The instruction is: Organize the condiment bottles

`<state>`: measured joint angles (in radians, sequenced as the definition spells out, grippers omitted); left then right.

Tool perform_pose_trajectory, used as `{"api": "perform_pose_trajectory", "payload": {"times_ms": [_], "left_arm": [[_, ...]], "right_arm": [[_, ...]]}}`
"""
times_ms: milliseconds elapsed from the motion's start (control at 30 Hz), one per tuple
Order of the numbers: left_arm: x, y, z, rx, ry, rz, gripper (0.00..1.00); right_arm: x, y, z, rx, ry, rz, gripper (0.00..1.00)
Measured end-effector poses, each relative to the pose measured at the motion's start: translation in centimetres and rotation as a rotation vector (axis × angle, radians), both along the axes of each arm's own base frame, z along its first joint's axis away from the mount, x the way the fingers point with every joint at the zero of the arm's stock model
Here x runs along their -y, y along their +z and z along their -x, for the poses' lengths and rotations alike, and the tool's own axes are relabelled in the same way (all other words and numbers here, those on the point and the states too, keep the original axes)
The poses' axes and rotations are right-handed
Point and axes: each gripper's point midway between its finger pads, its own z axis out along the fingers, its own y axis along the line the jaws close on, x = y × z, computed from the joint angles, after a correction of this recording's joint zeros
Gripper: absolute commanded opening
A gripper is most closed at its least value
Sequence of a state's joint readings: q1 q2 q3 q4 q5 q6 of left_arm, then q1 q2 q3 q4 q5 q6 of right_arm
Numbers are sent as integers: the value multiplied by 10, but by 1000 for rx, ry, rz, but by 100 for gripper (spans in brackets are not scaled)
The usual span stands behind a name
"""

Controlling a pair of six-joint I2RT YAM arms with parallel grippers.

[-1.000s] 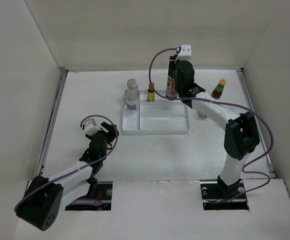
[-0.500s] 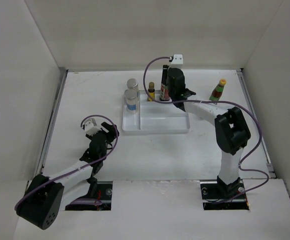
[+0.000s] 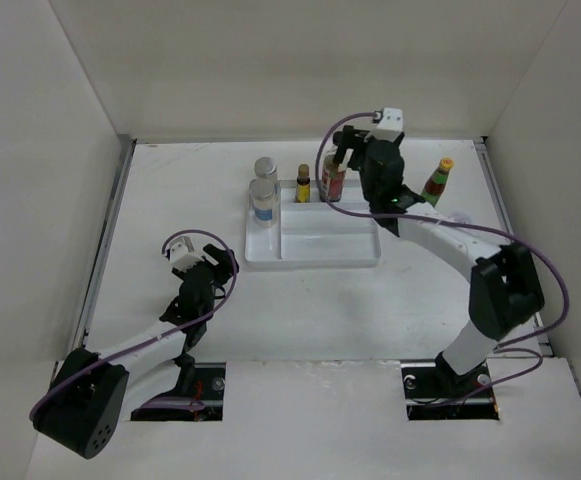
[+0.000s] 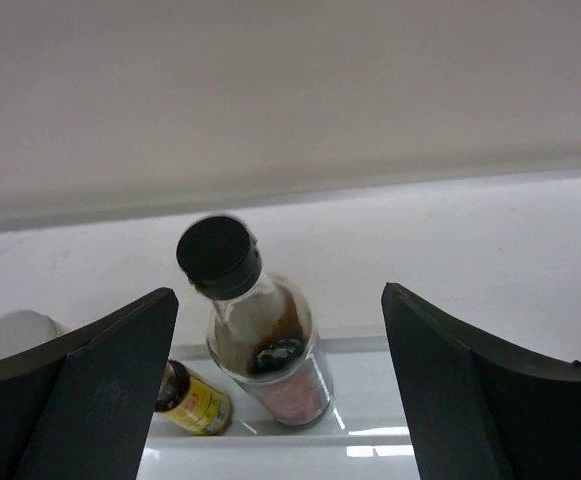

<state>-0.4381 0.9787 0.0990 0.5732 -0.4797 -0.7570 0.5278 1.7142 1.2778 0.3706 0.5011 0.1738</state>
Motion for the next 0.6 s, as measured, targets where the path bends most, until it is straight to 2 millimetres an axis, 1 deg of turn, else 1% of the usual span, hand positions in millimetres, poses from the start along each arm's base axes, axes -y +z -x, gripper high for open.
{"api": "perform_pose_trajectory", "payload": {"times_ms": [67,100,167,233,267,333,367,400,467,533,600], "left_arm": [[0,0,0,1,-2,1,67],[0,0,0,1,-2,2,67],[1,0,0,0,-2,3,67],[1,0,0,0,-5,4,67],[2,0,0,-1,-7,5,67],[2,-1,0,-5,-7,4,67],[2,-2,0,-6,-9,5,67],[3,-2,0,-8,-10,6,67],[3,-4,0,-12,-13,5,67],[4,-3,-1,-10,-15,8,67],[4,-2,-1,-7,-15,11,67]], "right_arm": [[24,29,9,51,-30,-37,90],[41,43,14,79,-57,-58,90],[82,65,17,128,-137,-93,90],[130,73,16,154,-244,-110,91],[154,72,14,153,-303,-110,91],[196,58,9,124,-408,-100,91],[212,47,7,96,-451,-91,91],[224,34,5,63,-484,-79,90],[236,9,2,-1,-516,-56,88],[241,-13,-1,-59,-529,-37,87],[244,-29,-2,-102,-538,-24,84]]}}
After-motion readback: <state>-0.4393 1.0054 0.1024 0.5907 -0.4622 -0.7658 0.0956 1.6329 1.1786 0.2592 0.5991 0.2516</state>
